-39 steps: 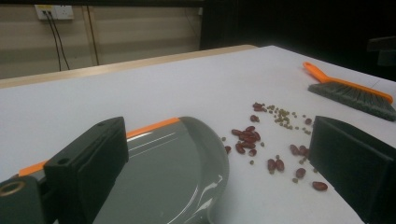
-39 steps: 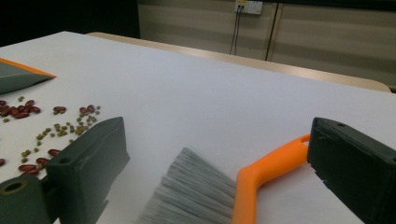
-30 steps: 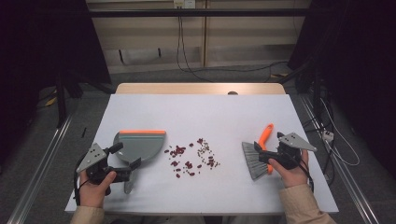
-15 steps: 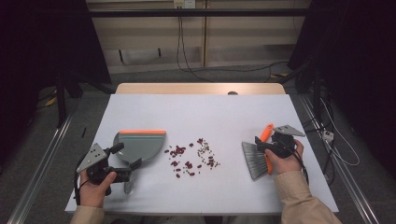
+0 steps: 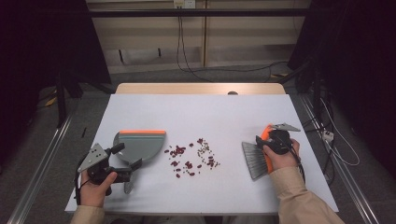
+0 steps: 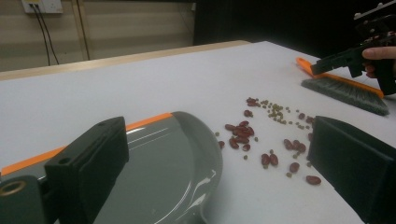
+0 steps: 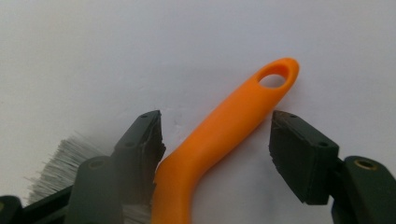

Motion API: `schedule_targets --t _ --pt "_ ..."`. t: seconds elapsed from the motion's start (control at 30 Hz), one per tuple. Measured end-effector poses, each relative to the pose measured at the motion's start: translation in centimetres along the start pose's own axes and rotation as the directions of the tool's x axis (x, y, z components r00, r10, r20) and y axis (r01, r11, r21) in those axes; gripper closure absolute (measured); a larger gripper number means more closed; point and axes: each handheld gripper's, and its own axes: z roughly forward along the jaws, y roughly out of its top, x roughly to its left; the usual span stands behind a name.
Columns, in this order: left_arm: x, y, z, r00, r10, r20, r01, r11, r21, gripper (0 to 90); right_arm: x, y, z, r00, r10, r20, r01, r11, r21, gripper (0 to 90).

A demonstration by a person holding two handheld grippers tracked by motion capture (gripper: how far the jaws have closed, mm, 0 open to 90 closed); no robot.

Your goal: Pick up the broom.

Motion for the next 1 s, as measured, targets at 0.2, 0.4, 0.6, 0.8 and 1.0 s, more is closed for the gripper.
schedule_targets --t 0.2,0.4,0.6,0.8,1.0 --pt "0.0 0.0 0.1 1.0000 0.000 0.002 0.000 1.0000 0.001 4.8 0.3 -0.1 0.5 0.9996 -0.030 -0.004 0.030 0.998 0.047 39.6" --pt "-0.1 0.1 0.0 1.0000 0.001 0.002 -0.001 1.0000 0.002 4.8 0.9 0.3 0.4 0.9976 -0.069 -0.006 0.070 0.995 0.077 49.7" --pt "-0.2 0.1 0.1 1.0000 0.005 0.005 -0.005 1.0000 0.002 4.9 1.4 0.5 0.4 0.9958 -0.076 -0.051 0.080 0.992 0.095 63.2" --pt "-0.2 0.1 0.1 1.0000 0.007 0.006 -0.007 1.0000 0.003 4.9 0.9 0.6 0.4 0.9944 -0.063 -0.085 0.072 0.992 0.100 63.5" --pt "-0.2 0.1 0.1 1.0000 0.005 0.004 -0.005 1.0000 0.000 4.9 1.3 0.9 0.0 0.9889 -0.096 -0.113 0.112 0.984 0.140 67.3"
